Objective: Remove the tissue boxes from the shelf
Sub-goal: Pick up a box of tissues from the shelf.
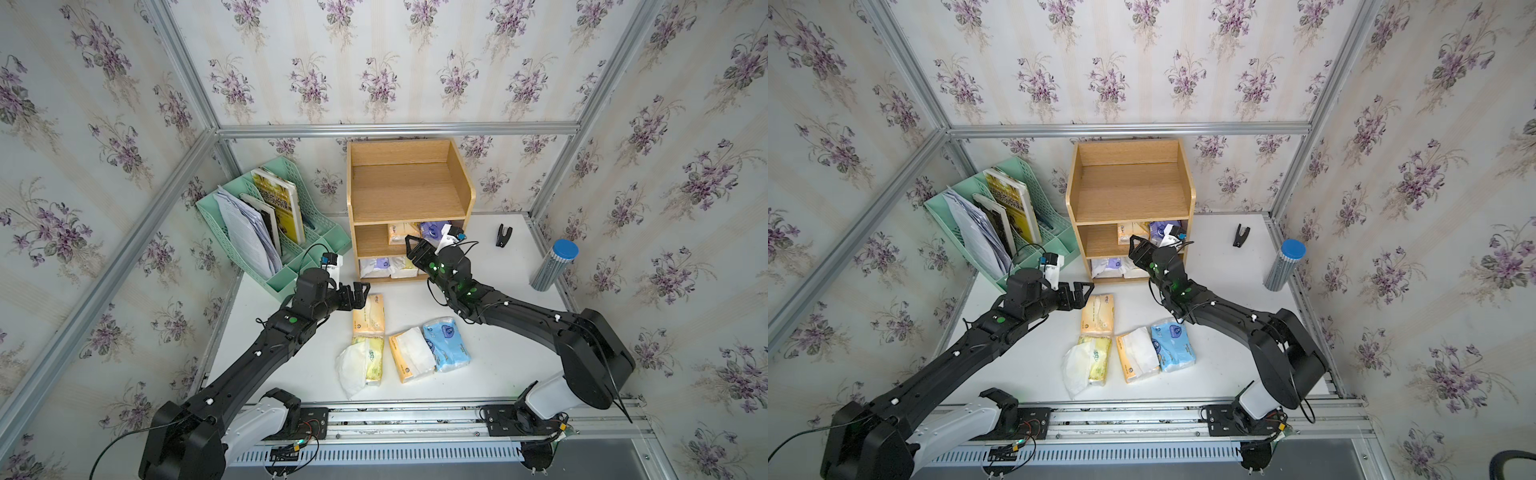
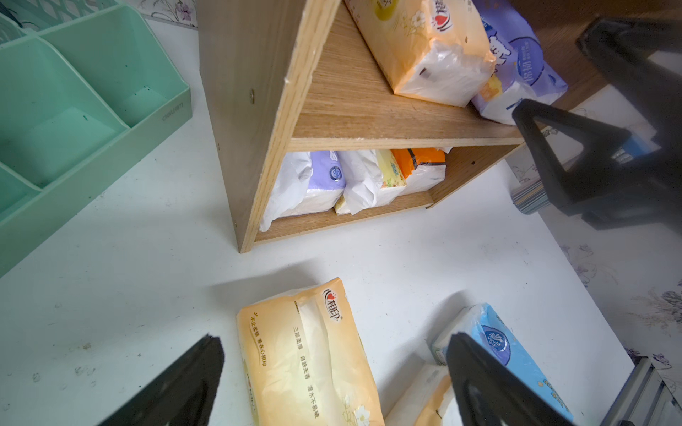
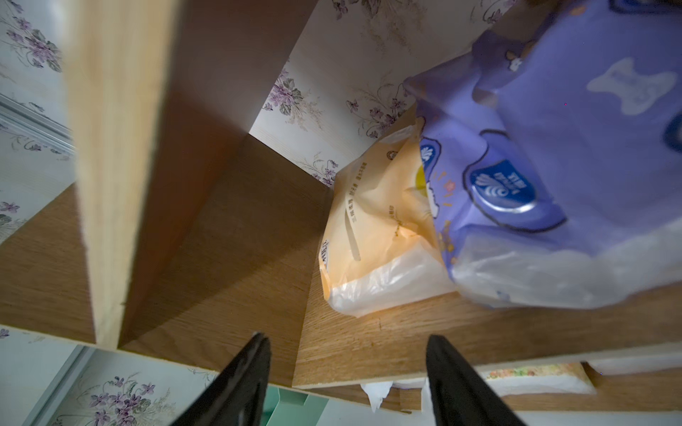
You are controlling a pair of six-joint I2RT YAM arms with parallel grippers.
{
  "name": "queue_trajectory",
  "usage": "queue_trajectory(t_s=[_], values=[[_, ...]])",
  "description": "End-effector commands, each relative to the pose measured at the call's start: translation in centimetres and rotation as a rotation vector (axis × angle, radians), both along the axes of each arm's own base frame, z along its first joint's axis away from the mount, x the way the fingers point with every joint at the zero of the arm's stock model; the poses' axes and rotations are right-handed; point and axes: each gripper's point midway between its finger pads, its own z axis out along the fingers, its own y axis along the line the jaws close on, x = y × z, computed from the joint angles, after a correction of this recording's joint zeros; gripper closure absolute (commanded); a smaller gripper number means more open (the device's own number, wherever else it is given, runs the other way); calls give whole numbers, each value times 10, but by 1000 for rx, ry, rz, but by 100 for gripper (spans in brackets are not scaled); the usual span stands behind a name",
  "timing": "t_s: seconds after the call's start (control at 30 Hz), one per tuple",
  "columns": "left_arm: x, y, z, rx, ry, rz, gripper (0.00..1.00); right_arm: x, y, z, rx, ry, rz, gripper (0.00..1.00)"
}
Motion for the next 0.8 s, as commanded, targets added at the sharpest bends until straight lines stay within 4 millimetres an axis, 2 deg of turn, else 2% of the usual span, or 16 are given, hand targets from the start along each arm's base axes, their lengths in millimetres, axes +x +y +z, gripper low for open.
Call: queue_trajectory(t_s=[0.0,0.2,0.5,0.77], values=[[-2,-3,-3,-3,-10,-27,1,9,-1,0,14,-6,-38,28],[-12,-1,-11,-4,5,-34,1,19,0,-14,11,15,-77,27],[-21,3,-7,11,-1,-44,1,35,5,-30,-18,47,-107,29],[-29,6,-6,14,4,-42,1,38,4,-44,-60,78,-117,56]])
